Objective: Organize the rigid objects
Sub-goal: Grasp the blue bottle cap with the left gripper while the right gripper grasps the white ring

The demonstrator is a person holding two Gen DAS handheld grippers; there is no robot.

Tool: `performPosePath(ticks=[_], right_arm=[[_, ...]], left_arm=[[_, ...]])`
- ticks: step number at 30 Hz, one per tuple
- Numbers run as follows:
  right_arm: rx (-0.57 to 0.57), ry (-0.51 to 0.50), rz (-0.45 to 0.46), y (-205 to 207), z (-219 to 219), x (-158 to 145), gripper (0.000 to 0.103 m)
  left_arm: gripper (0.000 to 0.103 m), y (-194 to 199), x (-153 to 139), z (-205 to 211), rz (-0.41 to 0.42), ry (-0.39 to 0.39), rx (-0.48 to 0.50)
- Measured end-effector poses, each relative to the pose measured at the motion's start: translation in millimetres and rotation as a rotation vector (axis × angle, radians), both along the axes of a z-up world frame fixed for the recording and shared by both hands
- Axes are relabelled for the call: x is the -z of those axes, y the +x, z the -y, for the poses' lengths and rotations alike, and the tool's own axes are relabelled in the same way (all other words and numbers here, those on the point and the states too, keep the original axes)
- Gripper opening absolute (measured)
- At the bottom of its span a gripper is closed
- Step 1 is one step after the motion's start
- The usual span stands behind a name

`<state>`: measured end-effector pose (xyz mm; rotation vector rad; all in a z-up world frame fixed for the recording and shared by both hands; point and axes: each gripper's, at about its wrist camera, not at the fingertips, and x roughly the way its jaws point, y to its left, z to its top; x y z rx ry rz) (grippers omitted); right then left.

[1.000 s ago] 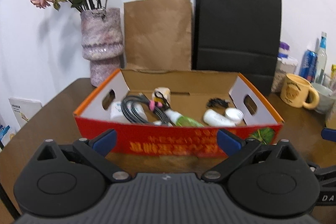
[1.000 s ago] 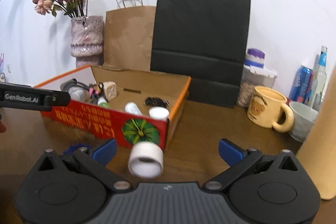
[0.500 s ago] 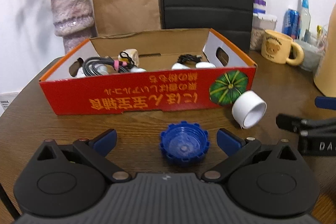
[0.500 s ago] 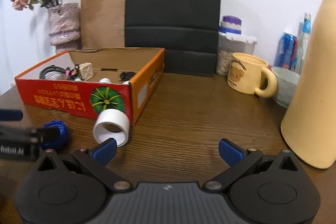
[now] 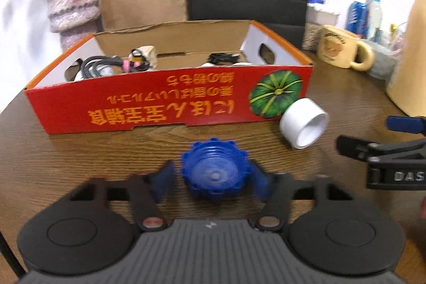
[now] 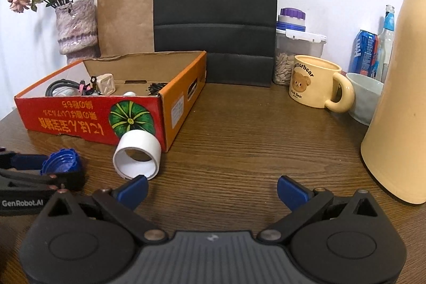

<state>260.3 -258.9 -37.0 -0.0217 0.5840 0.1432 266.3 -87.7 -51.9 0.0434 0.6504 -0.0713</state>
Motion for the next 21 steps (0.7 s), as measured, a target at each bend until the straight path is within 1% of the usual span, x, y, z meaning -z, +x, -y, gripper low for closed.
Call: performPosePath(ticks=[3, 7, 10, 21], right_arm=[[-0.004, 0.001, 0.001, 0, 0, 0, 0.103], [-0.009, 0.002, 0.002, 0, 0, 0, 0.103], [-0.012, 0.002, 0.005, -1, -1, 0, 0.103], [-0.043, -0.020, 0.030, -4, -14, -2, 0.103]], left_arm=[[0.054, -1, -1, -1, 0.000, -0.013, 0.010], [0.054, -4, -6, -6, 0.021, -0.017, -0.006], [0.054, -5, -10, -10, 0.040, -0.006, -0.014], [0.054, -8, -25, -40, 0.095, -0.002, -0.093]])
